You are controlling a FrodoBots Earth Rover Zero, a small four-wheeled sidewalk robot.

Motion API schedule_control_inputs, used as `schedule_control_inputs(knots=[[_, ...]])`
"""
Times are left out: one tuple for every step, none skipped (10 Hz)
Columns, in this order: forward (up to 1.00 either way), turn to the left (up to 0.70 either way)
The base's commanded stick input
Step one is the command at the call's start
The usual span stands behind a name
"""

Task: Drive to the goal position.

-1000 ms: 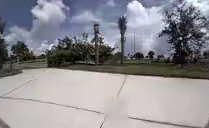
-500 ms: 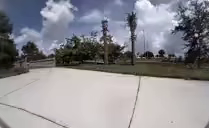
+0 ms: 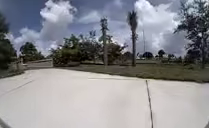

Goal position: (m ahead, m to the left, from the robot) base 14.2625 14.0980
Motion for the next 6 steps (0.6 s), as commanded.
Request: schedule_control_inputs(knots=[[0.85,0.00],[0.85,0.00],[0.85,0.00],[0.85,0.00],[0.85,0.00],[0.85,0.00]])
